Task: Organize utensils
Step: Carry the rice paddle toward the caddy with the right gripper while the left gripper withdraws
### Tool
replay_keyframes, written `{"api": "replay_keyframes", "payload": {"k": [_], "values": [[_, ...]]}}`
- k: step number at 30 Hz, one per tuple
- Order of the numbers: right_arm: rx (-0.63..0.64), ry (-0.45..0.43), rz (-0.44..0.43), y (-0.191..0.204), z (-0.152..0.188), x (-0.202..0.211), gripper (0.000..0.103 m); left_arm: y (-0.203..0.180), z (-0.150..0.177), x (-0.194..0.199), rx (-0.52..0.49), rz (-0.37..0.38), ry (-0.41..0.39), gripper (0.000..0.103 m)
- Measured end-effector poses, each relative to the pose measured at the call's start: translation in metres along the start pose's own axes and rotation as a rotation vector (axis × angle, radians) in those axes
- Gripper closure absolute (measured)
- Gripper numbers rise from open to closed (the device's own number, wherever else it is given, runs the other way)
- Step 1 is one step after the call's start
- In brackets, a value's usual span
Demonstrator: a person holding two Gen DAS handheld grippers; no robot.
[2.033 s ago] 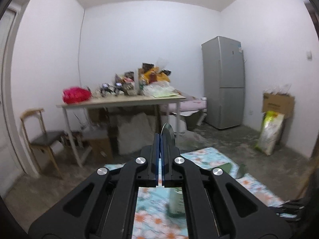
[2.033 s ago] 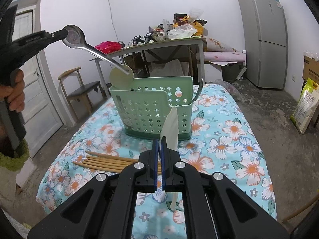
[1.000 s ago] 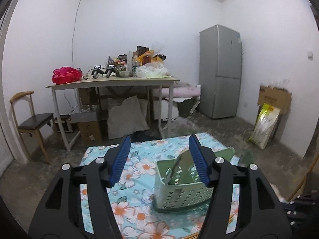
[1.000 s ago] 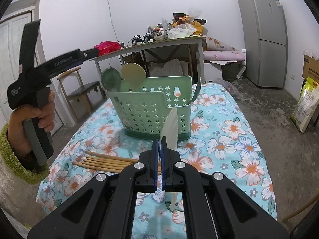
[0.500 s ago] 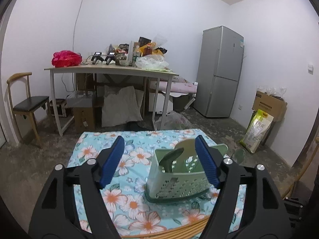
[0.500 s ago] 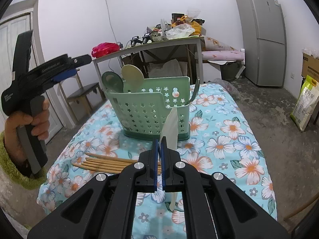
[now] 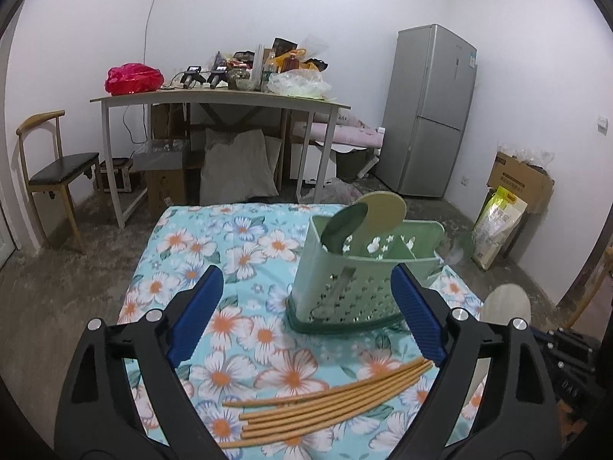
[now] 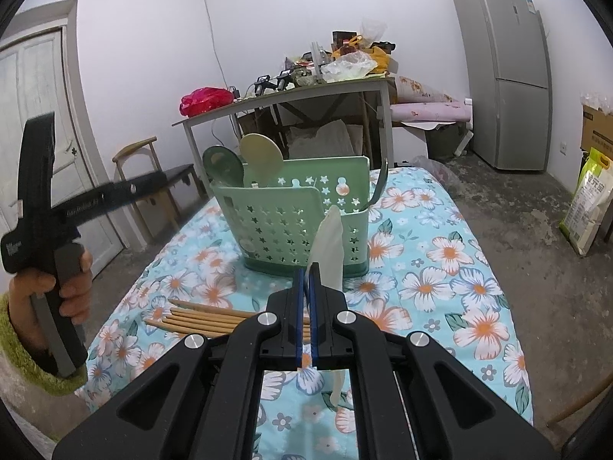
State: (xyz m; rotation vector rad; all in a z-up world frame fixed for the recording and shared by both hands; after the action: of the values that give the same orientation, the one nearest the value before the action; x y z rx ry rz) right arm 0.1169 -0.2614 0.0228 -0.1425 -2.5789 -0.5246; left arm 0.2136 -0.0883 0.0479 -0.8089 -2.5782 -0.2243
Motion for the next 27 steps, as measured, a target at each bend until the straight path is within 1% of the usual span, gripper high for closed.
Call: {"api": "replay_keyframes", "payload": {"k": [9,19,23,27], "values": [[-0.014,-0.013,-0.018,0.003,-0.006,0.005,0.1,-0.004,0.008,0.005,0.004,0.013,0.005,0.012],[-0.025,-0.031,-0.054,0.01,-0.015,0.009,0.1,-0.008,0.01,0.007,-0.006,0.014,0.015,0.01],[-0.035,-0.055,-0.082,0.011,-0.028,0.014,0.1,-0.009,0.012,0.008,-0.005,0.014,0.018,0.01],[-0.052,-0.106,-0.122,0.008,-0.054,0.022,0.1,-0.008,0.013,0.01,0.005,0.012,0.023,0.01]]}}
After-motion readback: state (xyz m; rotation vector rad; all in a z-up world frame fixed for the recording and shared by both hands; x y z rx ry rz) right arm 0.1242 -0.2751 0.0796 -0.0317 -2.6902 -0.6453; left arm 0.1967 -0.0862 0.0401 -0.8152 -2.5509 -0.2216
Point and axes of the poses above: each gripper's, at about its wrist camera, not at the fingertips, and x roughly against the way its jaws point, y to its left, z to its underside, the point moved 8 cm from there along -x, roughly the way its jaws point, and after that the axes turned 11 degrees about -x, right-handed, at the moved point
